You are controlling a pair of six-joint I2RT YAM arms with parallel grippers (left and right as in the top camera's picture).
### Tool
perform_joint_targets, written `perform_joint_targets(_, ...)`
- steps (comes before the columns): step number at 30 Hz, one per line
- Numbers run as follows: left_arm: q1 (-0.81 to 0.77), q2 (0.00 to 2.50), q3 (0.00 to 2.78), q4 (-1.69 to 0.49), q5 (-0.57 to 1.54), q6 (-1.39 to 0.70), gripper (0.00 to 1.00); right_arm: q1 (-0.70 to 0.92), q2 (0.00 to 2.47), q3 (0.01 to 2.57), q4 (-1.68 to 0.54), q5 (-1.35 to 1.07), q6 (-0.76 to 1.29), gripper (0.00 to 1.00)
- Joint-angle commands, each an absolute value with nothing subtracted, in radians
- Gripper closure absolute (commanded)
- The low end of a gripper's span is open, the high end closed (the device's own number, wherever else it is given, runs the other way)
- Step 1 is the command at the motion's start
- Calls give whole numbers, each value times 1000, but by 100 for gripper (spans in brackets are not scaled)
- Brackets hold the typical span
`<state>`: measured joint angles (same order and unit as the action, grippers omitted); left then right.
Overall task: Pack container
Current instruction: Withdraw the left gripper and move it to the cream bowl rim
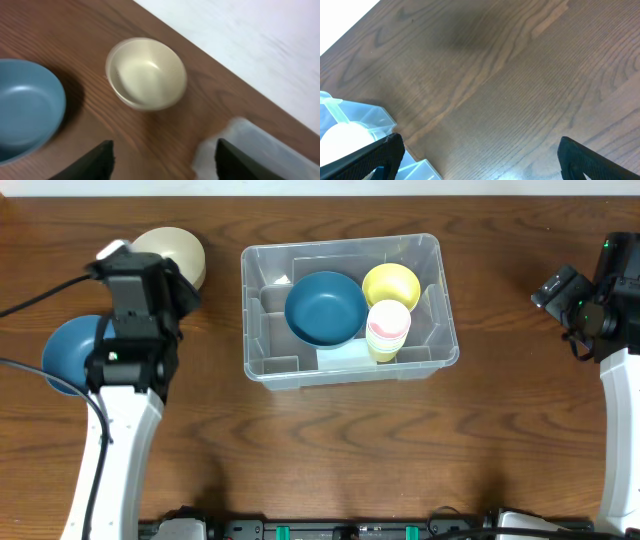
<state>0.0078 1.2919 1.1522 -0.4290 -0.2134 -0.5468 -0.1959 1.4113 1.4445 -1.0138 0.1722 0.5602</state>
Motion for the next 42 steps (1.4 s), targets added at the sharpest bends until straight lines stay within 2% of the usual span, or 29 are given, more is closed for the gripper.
perform_joint_targets(1,48,1372,1169,-392,-255,-620,30,-202,1414,1449,-1014,176,568,1)
perform_joint_targets(12,104,1634,1169,-248,-199,-999,30,-202,1414,1449,-1014,176,568,1)
perform_joint_targets(18,129,1772,1169,-73,-70,-1039,30,-202,1414,1449,-1014,176,568,1)
perform_joint_targets(23,148,1850,1169,-64,-58,-1170,30,-202,1414,1449,-1014,176,568,1)
perform_joint_targets(36,169,1895,1169,-41,-52,-1173,30,-202,1414,1449,-1014,176,568,1)
perform_joint_targets(39,169,1917,1169,-51,-34,-1173,32,-202,1414,1449,-1014,176,568,1)
perform_joint_targets(42,169,1942,1169,-51,-8,-1173,49,-202,1414,1449,-1014,176,568,1)
